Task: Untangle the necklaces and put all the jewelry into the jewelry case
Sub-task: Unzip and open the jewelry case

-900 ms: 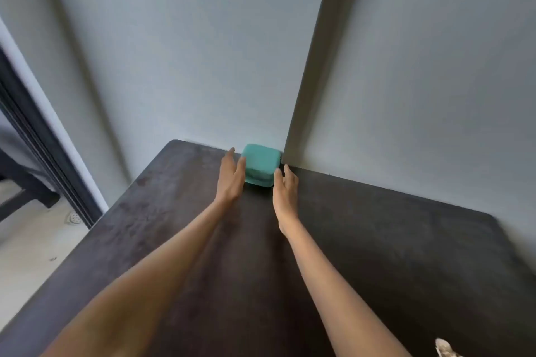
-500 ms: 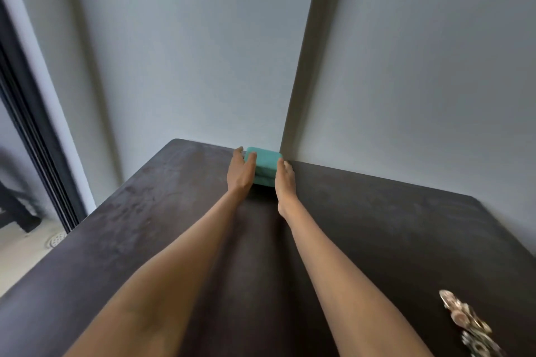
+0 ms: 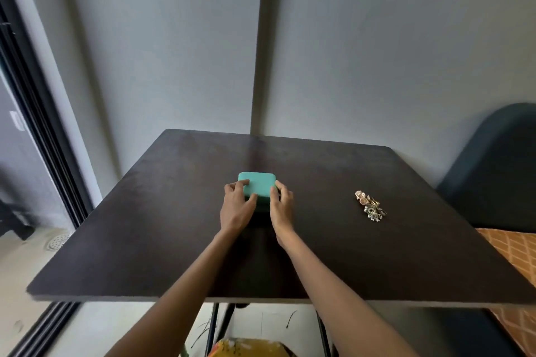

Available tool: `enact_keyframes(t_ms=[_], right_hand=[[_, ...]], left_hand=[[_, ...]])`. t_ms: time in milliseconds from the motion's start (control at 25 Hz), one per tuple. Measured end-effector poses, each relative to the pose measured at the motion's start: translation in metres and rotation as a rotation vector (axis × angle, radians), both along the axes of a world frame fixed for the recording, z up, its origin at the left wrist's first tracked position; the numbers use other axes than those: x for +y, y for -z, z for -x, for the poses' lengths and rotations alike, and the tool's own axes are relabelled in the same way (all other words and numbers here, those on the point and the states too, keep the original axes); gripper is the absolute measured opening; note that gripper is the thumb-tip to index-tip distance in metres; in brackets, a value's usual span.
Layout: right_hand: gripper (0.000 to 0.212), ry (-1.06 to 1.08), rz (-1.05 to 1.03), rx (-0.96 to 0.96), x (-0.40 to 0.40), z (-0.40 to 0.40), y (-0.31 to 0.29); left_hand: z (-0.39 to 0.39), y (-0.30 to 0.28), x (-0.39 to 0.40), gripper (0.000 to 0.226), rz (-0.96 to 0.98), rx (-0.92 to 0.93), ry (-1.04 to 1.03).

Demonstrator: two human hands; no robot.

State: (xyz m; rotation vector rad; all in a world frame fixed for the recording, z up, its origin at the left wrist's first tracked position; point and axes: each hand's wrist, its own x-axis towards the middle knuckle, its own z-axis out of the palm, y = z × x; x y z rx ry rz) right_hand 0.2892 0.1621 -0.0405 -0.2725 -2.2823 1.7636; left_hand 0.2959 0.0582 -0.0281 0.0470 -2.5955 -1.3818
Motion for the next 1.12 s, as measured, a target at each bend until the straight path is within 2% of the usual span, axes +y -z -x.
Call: enact_keyframes(t_ms=[120, 240, 360, 480, 800, 880, 960, 1120], right_hand=[[0.038, 0.016, 0.016, 0.033, 0.000, -0.016, 0.005], [0.039, 0.068, 0.083, 0.048, 0.010, -0.014, 0.005], [0.050, 0.064, -0.014, 0.047, 0.028, 0.004, 0.006], [0.057, -0.074, -0.167, 0.033, 0.037, 0.022, 0.005], [0.037, -0.133, -0.503, 0.021, 0.043, 0.061, 0.013], [0.032, -0.118, -0.501, 0.038, 0.044, 0.064, 0.013], [0.023, -0.062, -0.406, 0.074, 0.045, 0.060, 0.012], [0.015, 0.094, -0.280, 0.054, 0.046, 0.042, 0.009]], left_hand=[[-0.018, 0.002, 0.000, 0.041, 0.053, 0.021, -0.023], [-0.021, 0.018, -0.001, 0.047, 0.393, 0.244, -0.016], [-0.014, 0.022, 0.001, 0.057, 0.558, 0.301, 0.072], [-0.002, 0.021, 0.004, 0.065, 0.578, 0.293, 0.108], [0.005, 0.023, 0.001, 0.066, 0.460, 0.330, 0.148], [0.003, 0.021, 0.002, 0.065, 0.479, 0.332, 0.152], [0.001, 0.021, 0.003, 0.062, 0.523, 0.315, 0.139], [0.001, 0.021, 0.005, 0.044, 0.589, 0.320, 0.096]])
